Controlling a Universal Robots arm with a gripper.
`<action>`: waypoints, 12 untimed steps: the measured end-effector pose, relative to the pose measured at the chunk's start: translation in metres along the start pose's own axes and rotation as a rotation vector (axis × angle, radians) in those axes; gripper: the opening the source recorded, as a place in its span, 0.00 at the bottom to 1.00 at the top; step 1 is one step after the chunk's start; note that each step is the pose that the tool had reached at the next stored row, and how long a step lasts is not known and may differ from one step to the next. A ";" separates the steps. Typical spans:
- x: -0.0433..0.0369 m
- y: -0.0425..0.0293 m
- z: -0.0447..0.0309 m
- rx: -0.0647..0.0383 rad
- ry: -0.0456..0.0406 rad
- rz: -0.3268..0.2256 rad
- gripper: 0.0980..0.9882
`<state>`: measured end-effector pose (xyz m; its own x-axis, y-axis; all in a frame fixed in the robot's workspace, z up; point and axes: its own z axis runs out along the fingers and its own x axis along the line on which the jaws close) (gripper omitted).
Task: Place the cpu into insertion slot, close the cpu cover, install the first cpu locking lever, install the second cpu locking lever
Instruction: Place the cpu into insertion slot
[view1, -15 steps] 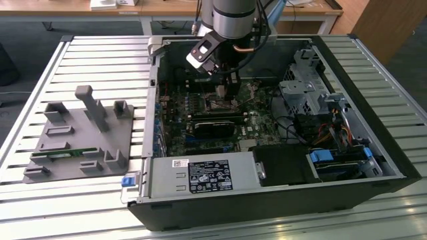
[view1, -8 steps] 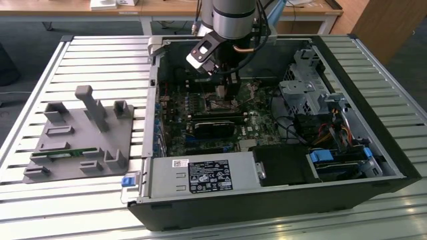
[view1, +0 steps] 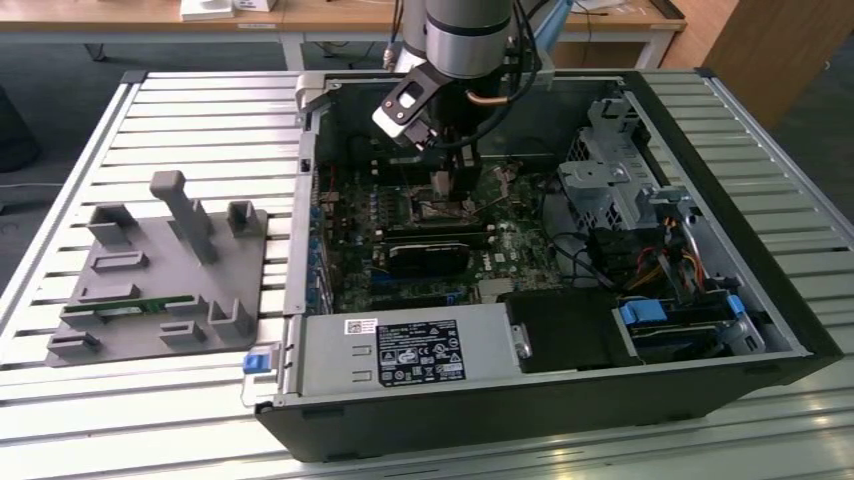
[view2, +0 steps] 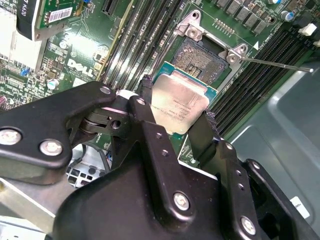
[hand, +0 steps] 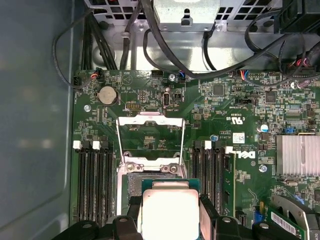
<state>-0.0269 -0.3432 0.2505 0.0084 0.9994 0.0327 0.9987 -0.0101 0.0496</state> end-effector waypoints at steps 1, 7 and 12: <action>-0.0001 0.0000 -0.0001 0.000 -0.0017 0.000 0.49; 0.0035 -0.0001 0.0006 -0.001 -0.0203 -0.001 0.49; 0.0083 -0.0003 0.0042 -0.001 -0.0364 -0.001 0.49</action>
<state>-0.0269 -0.3348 0.2466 0.0098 0.9999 -0.0036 0.9987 -0.0096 0.0510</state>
